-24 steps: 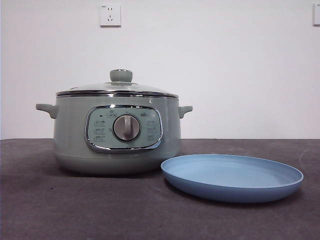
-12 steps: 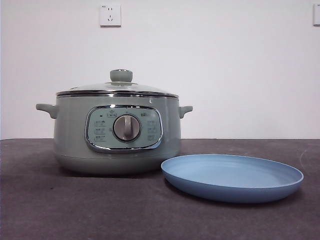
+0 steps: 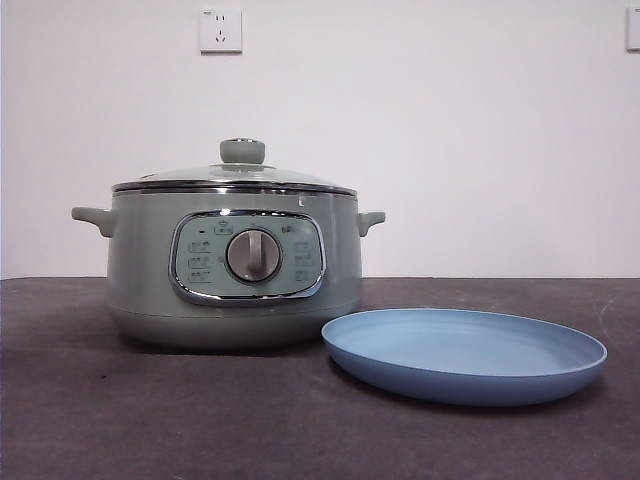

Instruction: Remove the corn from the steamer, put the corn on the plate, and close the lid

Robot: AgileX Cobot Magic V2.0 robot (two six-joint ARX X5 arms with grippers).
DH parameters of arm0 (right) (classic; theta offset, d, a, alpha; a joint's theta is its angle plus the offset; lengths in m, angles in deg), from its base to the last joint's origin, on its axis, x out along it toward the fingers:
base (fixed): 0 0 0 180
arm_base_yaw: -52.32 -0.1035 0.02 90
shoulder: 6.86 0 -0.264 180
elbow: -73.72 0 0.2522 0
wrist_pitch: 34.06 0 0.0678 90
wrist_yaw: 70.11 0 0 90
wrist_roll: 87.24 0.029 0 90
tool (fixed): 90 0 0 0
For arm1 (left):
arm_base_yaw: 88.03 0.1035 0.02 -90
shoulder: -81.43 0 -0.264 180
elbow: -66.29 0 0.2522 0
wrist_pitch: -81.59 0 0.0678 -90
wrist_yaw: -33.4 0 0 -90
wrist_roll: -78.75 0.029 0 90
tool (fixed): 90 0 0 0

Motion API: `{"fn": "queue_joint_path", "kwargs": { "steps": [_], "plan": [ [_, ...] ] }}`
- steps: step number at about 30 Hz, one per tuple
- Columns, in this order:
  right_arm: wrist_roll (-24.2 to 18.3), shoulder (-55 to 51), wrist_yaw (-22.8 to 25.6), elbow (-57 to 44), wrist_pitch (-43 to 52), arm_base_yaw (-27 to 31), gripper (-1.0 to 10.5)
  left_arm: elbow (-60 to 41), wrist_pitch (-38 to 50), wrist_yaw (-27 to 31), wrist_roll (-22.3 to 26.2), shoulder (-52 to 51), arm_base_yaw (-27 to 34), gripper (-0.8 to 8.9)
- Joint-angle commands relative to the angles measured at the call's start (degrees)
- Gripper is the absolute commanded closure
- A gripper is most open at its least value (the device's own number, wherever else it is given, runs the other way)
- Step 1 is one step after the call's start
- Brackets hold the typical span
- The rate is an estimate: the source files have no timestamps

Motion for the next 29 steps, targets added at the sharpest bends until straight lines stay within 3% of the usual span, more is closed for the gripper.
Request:
{"fn": "queue_joint_path", "kwargs": {
  "steps": [1,9,20,29],
  "plan": [
    [0.0,0.0,0.0,0.2,0.1,-0.1,3.3,0.2,3.3,-0.2,-2.7,1.8,-0.3,2.47],
    [0.0,0.0,0.0,0.2,0.1,-0.1,3.3,5.5,11.3,0.1,-2.9,14.4,-5.0,2.47],
    [0.0,0.0,0.1,0.2,0.1,-0.1,3.3,21.0,16.6,9.9,-2.5,38.1,-15.3,2.47],
    [0.0,0.0,0.2,0.2,0.1,-0.1,3.3,24.3,23.6,16.5,-2.4,50.7,-20.6,2.48]
  ]
}}
